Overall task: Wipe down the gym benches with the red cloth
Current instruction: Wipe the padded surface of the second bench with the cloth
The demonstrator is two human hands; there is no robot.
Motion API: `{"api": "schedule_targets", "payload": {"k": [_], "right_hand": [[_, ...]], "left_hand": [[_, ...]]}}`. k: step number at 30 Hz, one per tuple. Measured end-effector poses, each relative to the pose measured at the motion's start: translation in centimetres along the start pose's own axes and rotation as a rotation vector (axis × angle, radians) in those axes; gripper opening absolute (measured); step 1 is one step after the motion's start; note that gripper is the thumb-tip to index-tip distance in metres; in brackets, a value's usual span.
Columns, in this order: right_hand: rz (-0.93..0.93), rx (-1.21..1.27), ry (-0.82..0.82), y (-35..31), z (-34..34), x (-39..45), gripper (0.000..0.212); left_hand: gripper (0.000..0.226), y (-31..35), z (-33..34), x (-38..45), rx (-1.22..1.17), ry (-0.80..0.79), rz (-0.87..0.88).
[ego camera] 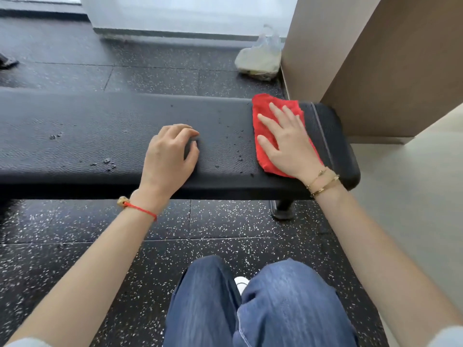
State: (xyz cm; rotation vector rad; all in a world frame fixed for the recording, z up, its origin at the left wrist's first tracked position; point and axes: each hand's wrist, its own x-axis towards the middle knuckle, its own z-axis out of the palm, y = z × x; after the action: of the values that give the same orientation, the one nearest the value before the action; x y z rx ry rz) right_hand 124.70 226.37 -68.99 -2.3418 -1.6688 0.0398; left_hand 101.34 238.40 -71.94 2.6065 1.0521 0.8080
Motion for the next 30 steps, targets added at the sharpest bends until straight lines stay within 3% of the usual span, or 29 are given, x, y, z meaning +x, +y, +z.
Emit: {"api": "schedule_targets", "payload": {"k": [4, 10, 16, 21, 24, 30], "right_hand": [[0.085, -0.049, -0.079, -1.2, 1.3, 0.4, 0.060], [-0.003, -0.081, -0.030, 0.4, 0.9, -1.6, 0.059], [0.205, -0.070, -0.119, 0.9, 1.4, 3.7, 0.058], [-0.005, -0.015, -0.105, -3.2, 2.9, 1.8, 0.057], [-0.057, 0.003, -0.103, -1.8, 2.4, -0.5, 0.056], [0.218, -0.058, -0.106, 0.1, 1.6, 3.1, 0.055]], "left_hand": [[0.027, -0.5, 0.2, 0.0, 0.027, -0.019, -0.031], [0.029, -1.0, 0.7, -0.2, 0.022, 0.010, -0.041], [0.028, -1.0, 0.8, -0.2, 0.003, 0.025, -0.047], [0.029, -1.2, 0.9, -0.3, -0.003, 0.035, -0.047], [0.030, -1.3, 0.8, -0.3, -0.003, 0.034, -0.048], [0.030, -1.3, 1.0, -0.3, 0.007, 0.042, -0.051]]}}
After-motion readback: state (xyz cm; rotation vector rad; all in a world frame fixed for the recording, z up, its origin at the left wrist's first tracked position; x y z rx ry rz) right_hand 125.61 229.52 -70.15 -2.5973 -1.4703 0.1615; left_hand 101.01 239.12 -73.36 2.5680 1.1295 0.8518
